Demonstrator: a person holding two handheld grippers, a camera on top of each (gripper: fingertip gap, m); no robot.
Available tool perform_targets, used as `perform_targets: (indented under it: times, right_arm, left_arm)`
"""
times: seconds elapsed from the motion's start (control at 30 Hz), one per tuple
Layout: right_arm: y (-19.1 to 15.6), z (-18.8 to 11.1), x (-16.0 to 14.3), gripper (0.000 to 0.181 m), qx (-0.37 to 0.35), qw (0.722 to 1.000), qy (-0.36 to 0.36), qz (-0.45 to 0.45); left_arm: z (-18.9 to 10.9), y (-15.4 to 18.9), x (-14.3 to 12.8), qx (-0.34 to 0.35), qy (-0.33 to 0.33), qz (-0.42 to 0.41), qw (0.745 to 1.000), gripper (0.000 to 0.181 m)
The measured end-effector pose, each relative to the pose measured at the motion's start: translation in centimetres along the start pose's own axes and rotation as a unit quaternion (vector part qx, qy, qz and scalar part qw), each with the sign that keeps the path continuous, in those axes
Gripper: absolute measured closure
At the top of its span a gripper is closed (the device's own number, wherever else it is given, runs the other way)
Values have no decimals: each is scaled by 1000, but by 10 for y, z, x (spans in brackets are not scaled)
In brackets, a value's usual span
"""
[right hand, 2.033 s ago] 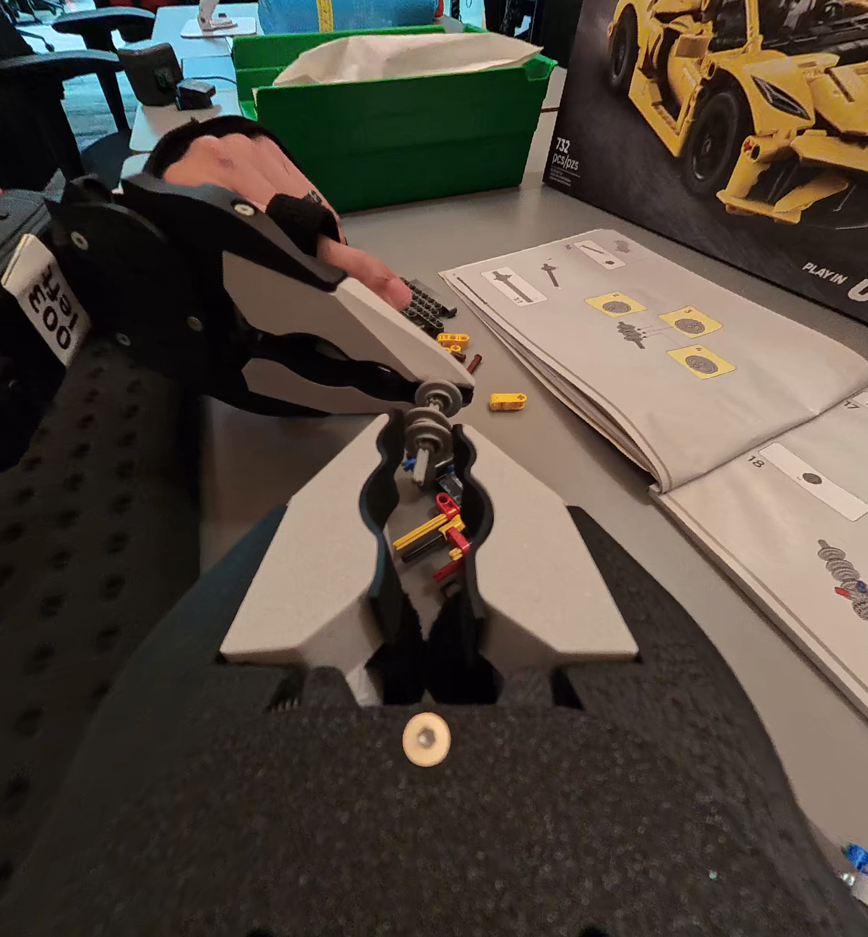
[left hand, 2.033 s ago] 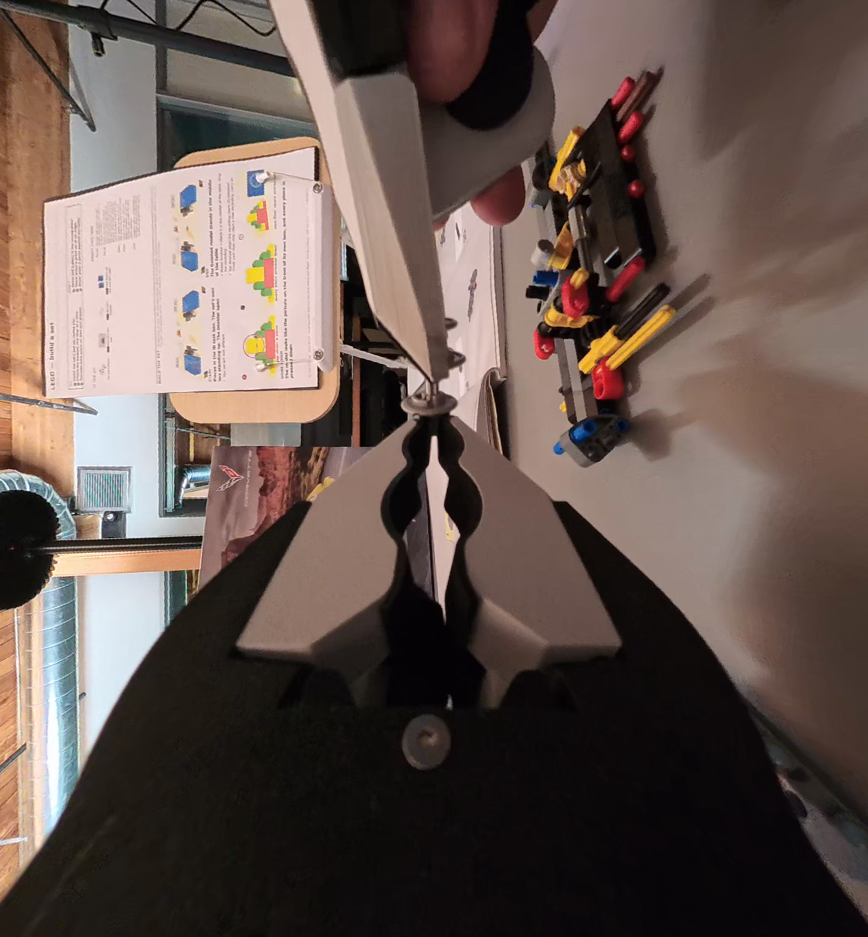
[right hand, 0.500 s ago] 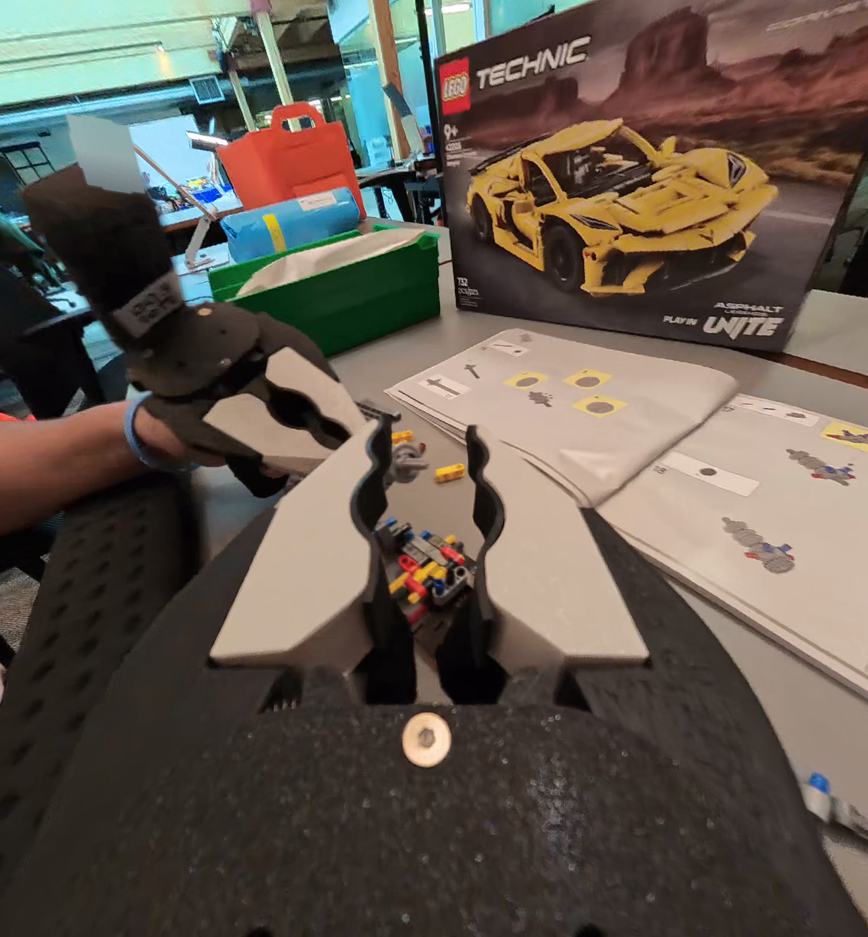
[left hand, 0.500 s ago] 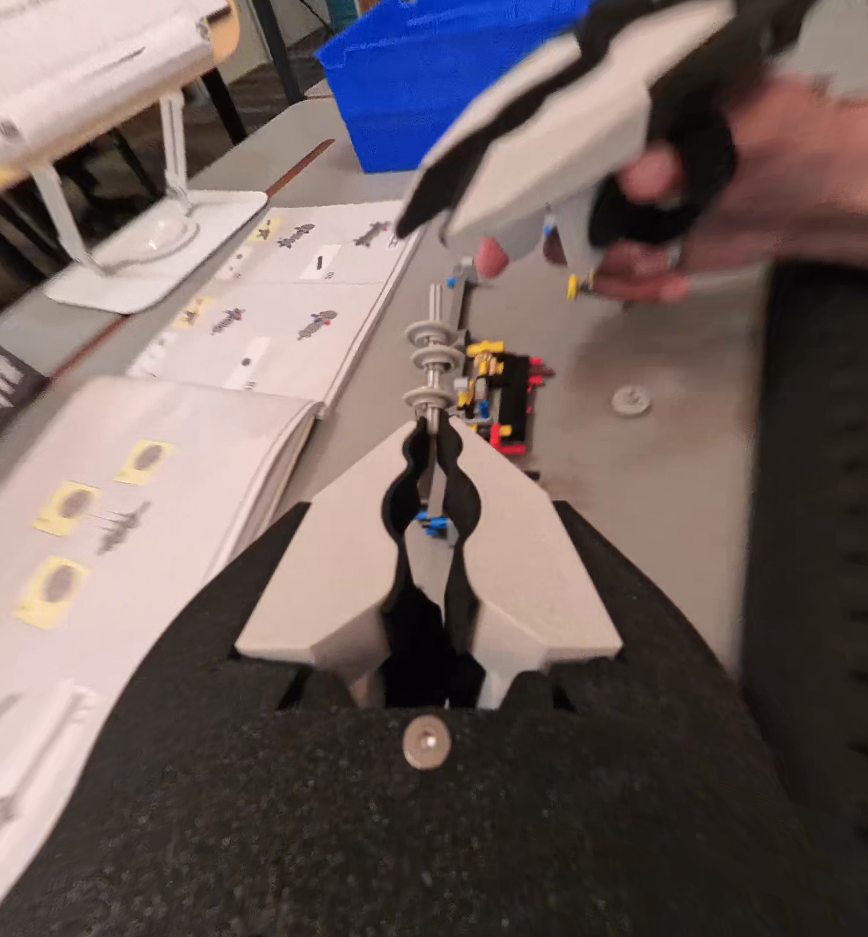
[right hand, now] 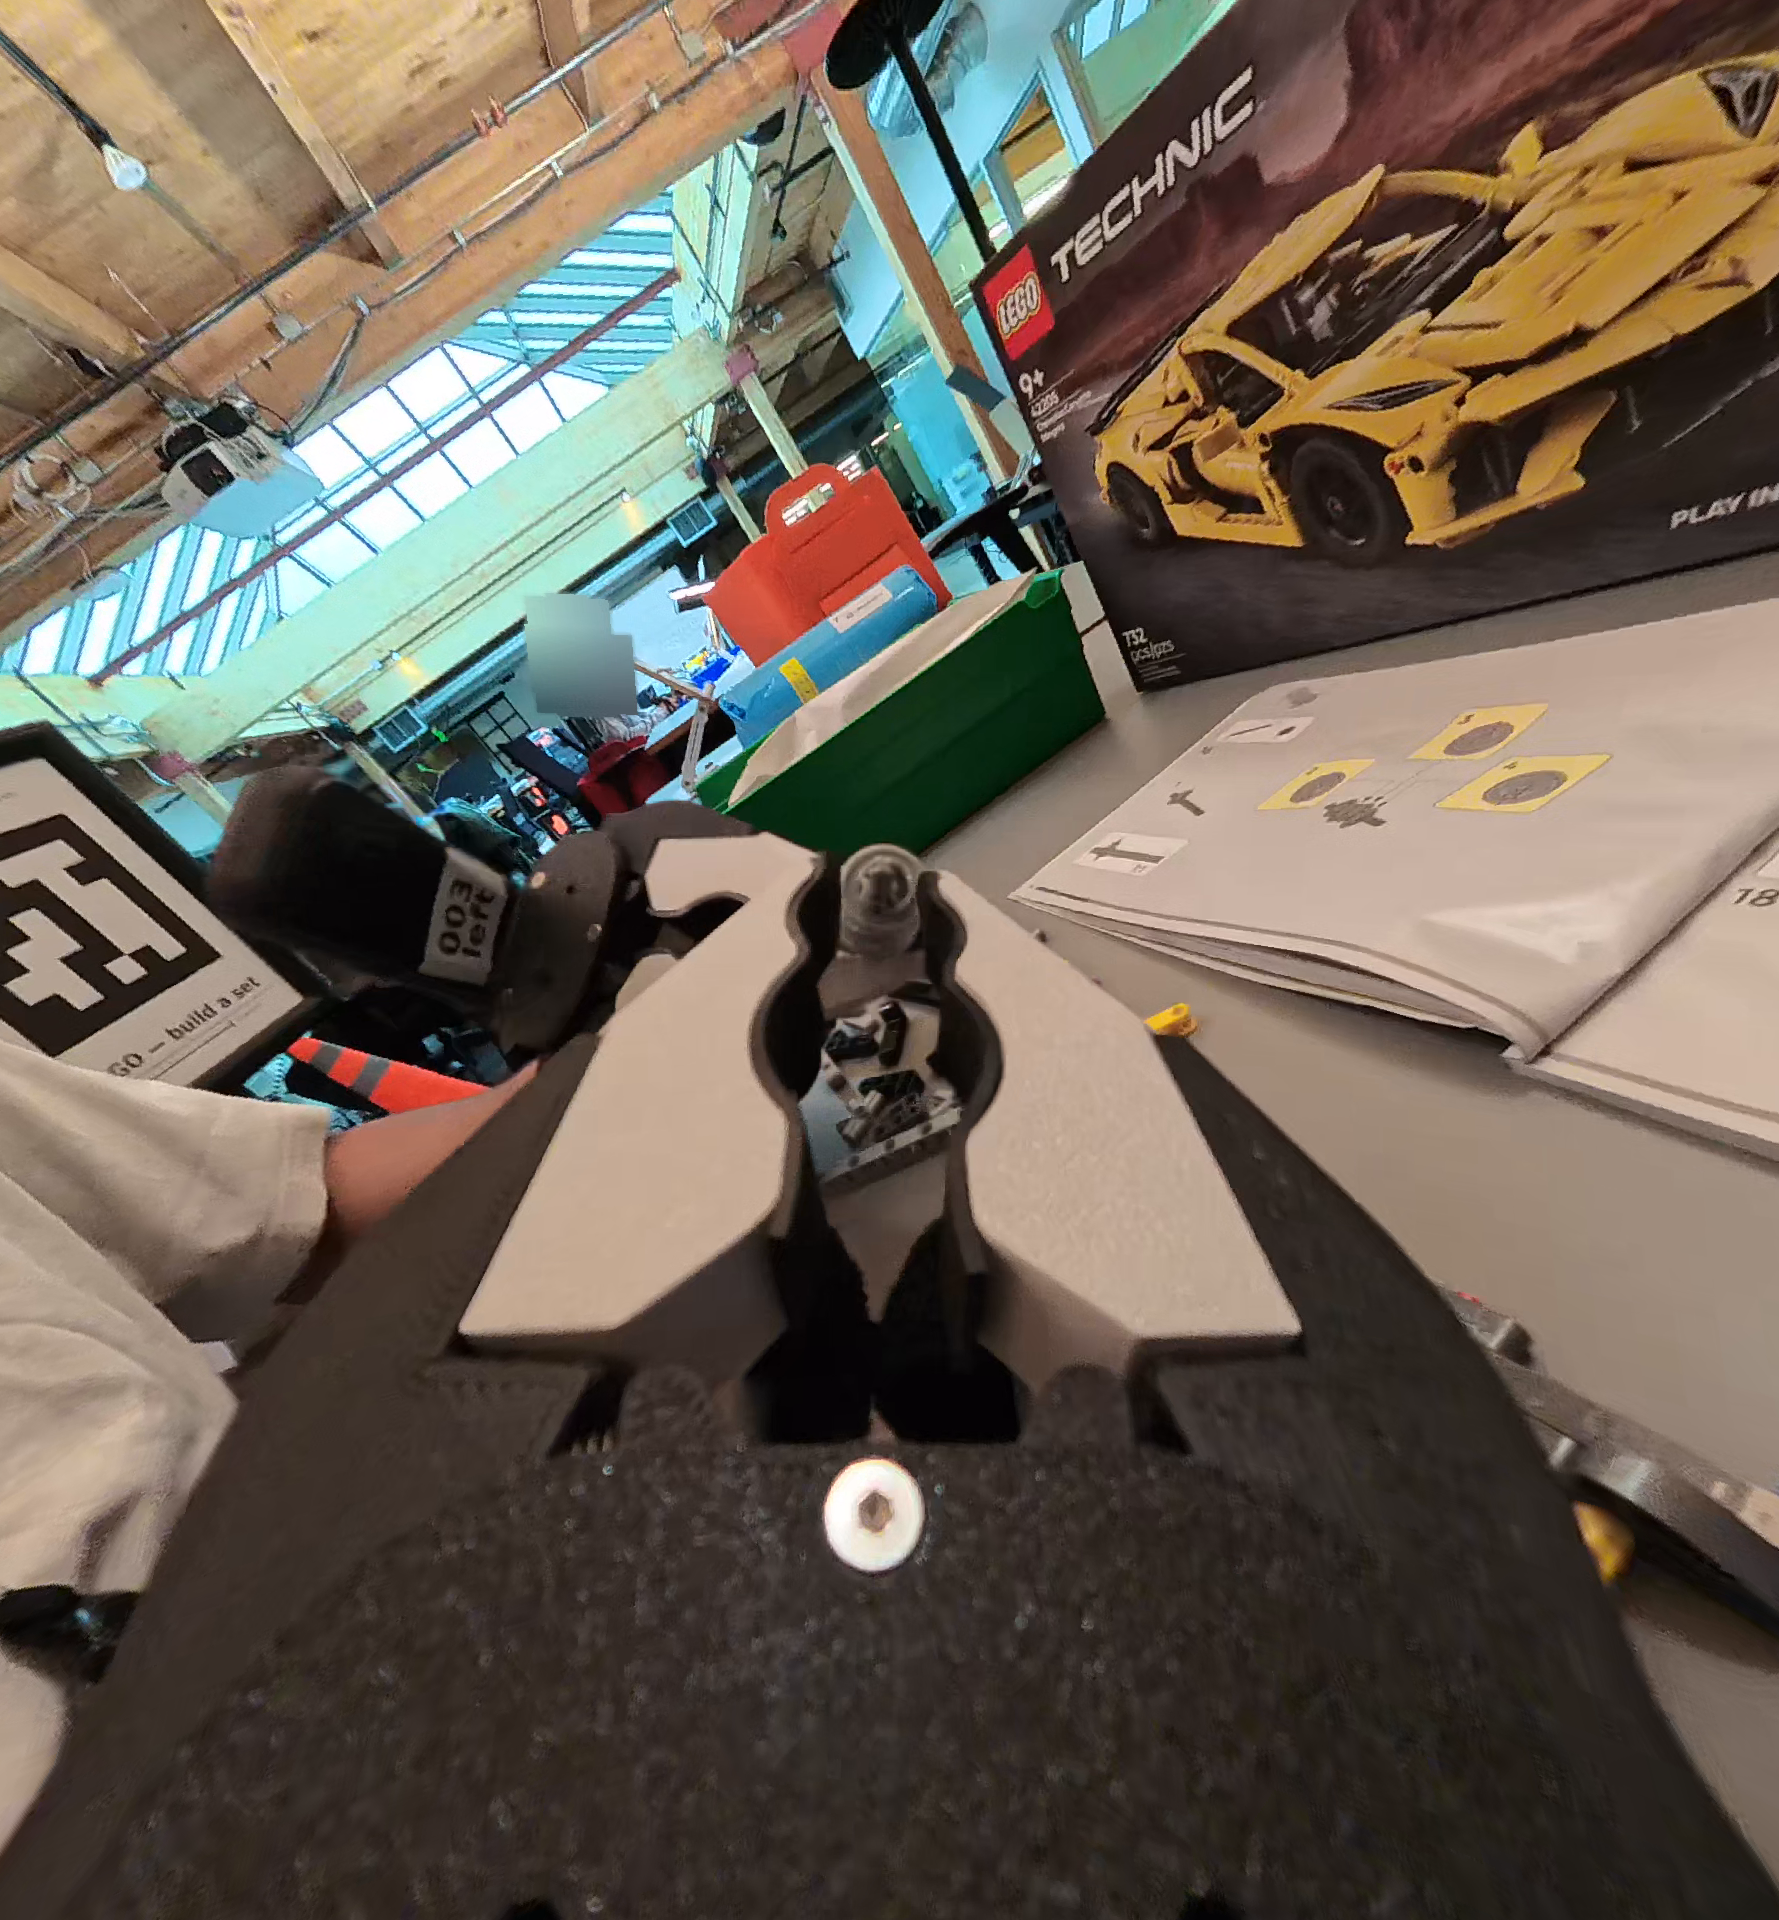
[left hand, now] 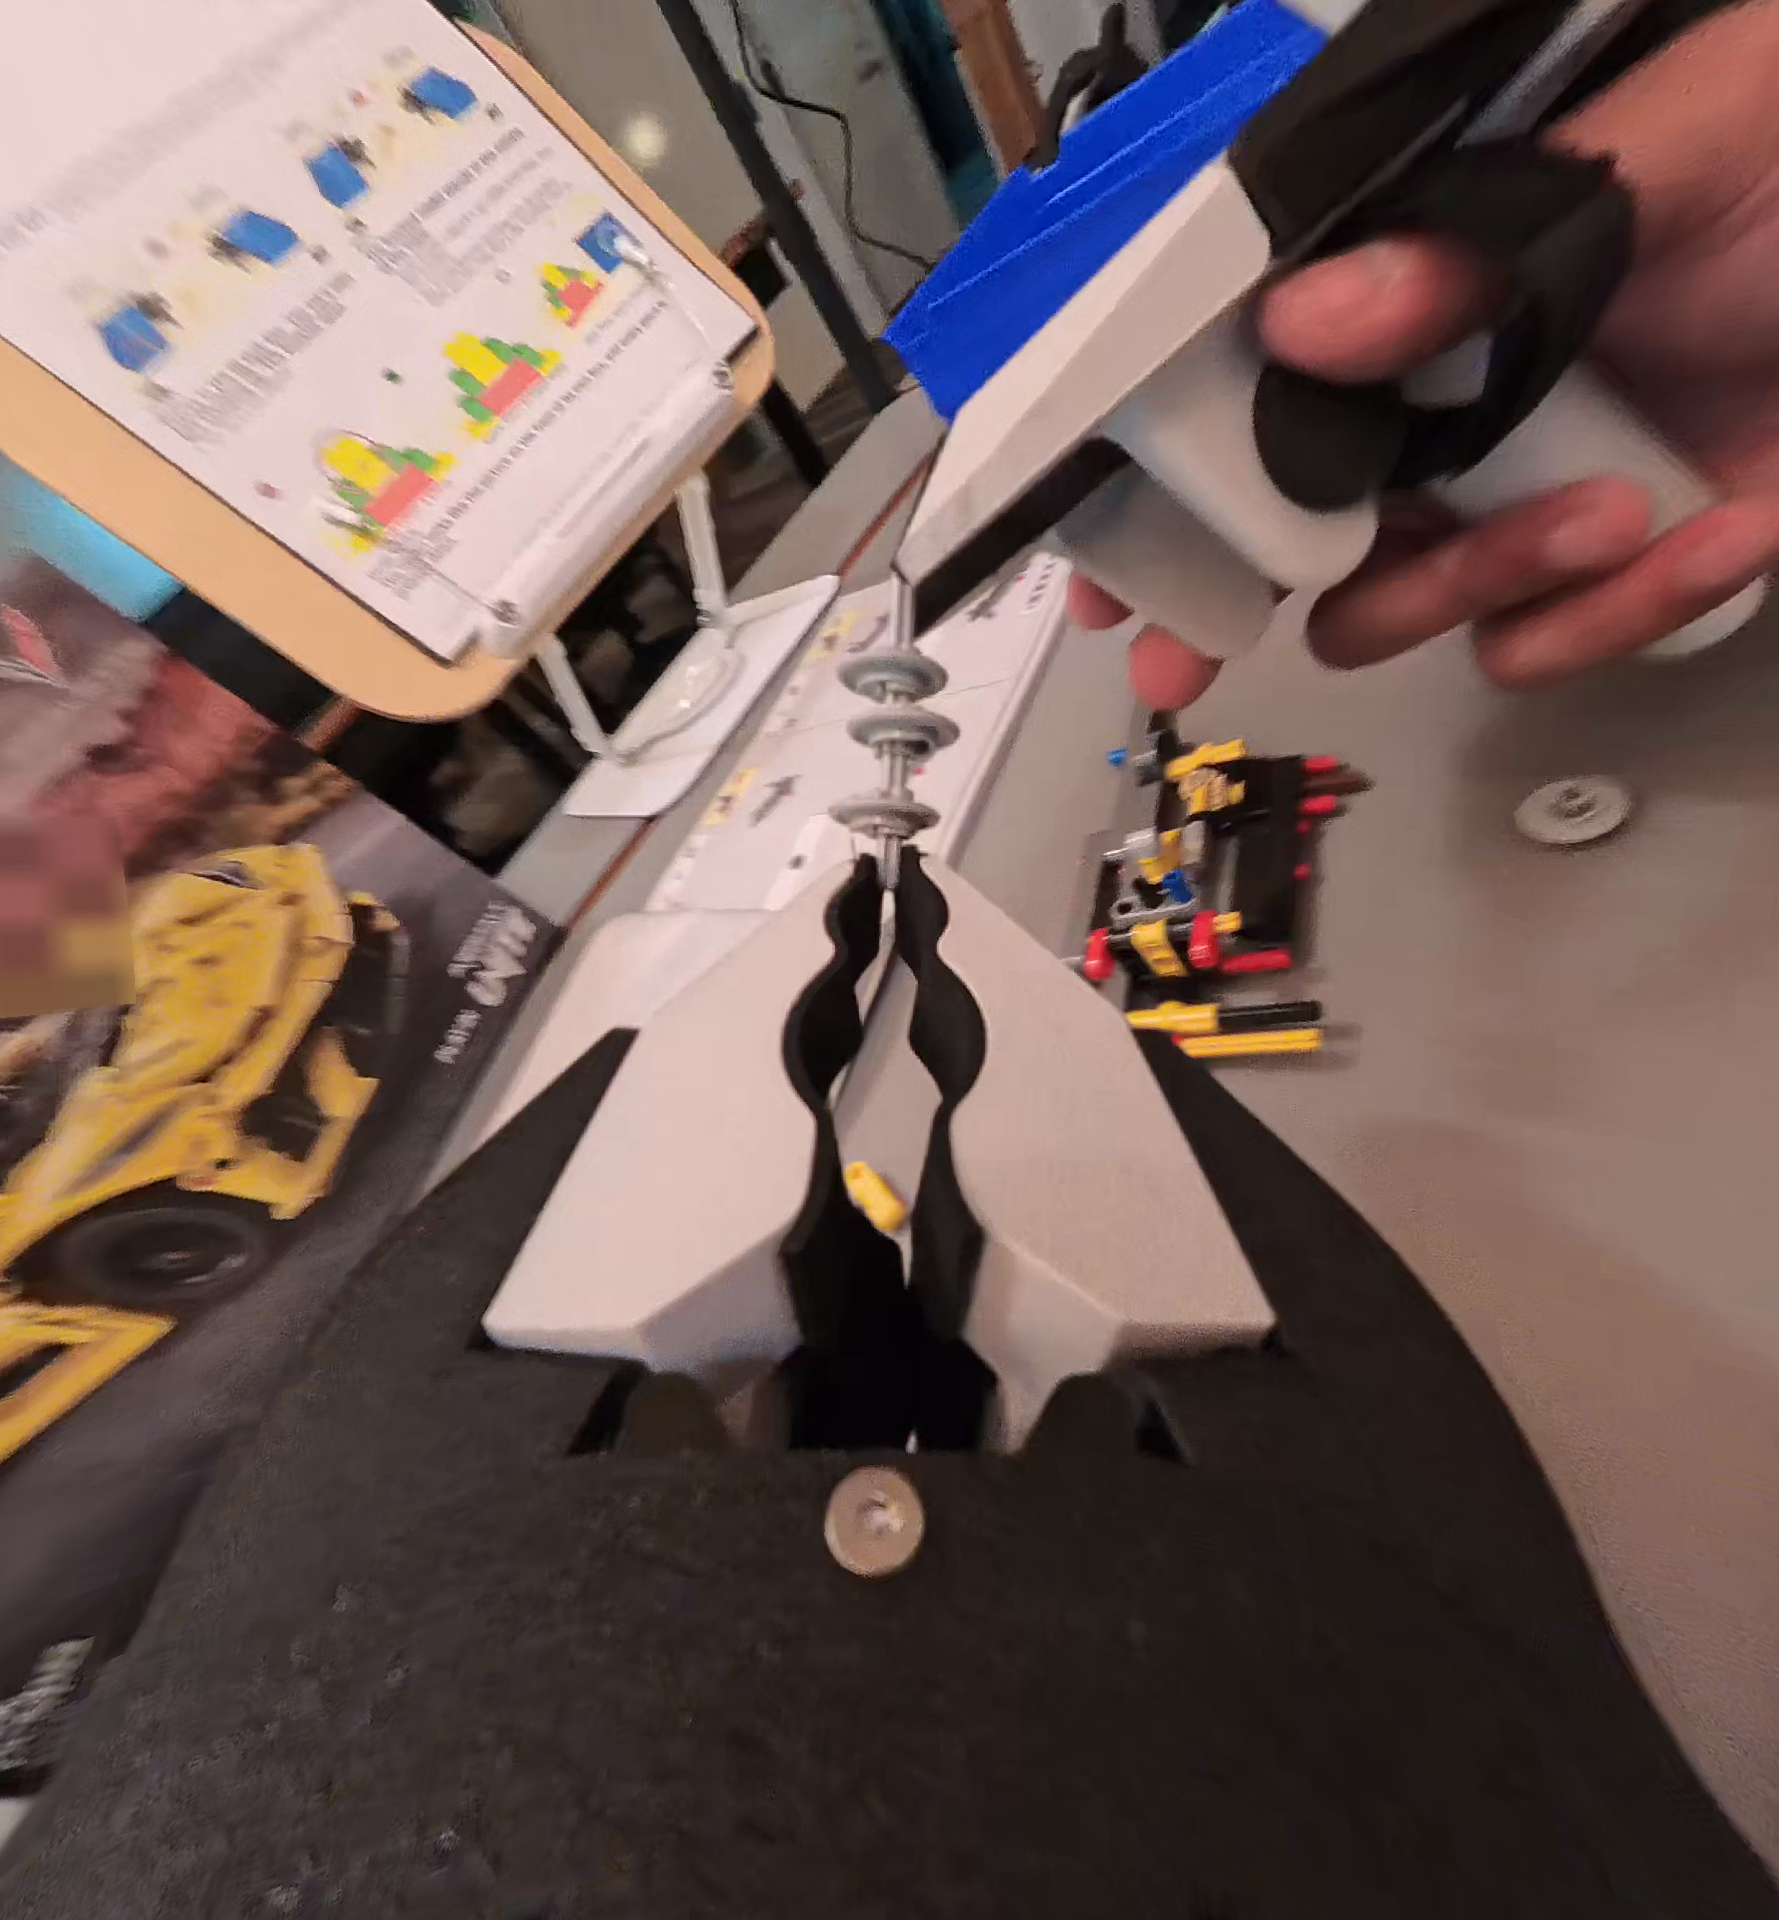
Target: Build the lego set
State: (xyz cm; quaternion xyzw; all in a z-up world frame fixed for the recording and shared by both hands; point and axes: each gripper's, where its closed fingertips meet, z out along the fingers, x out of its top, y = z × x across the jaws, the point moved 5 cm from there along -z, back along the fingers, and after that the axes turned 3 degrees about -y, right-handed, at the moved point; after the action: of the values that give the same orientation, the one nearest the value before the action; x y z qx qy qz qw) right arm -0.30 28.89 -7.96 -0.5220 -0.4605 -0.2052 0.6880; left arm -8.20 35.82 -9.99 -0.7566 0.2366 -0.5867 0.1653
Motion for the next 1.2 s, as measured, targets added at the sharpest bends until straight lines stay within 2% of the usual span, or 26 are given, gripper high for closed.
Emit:
perform_targets:
  times: [0.13, 0.23, 0.27, 0.33, 0.53, 0.73, 0.87, 1.03, 1.2]
  right_arm:
    - [-3, 1, -4, 168, 1, 999, -15, -30]
    - [-4, 7, -9, 166, -7, 998, -30, -51]
    - [-4, 8, -11, 165, -10, 998, -37, -59]
    - [-5, 11, -11, 165, -15, 996, -40, -74]
    - [-20, 7, 0, 171, 22, 995, 10, -94]
    - [-15, 3, -1, 170, 11, 997, 7, -77]
    - [-9, 4, -2, 180, -7, 997, -1, -72]
    - [-4, 0, -1, 168, -11, 998, 0, -61]
    - [-2, 4, -6, 170, -9, 998, -22, -53]
  left_arm:
    - [-1, -1, 0, 76, -5, 119, 990, 180]
    - [-7, -8, 2, 199, -7, 268, 943, 181]
    - [-8, -9, 3, 227, -7, 301, 926, 181]
    - [-11, -9, 5, 251, 10, 331, 909, 181]
    - [-8, -5, 5, 262, 22, 352, 898, 181]
    - [-5, -4, 3, 255, 15, 331, 909, 181]
    - [-3, 3, 3, 247, 4, 334, 910, 181]
    - [-2, 2, 3, 237, -13, 304, 923, 181]
    - [1, -2, -1, 232, -23, 287, 929, 181]
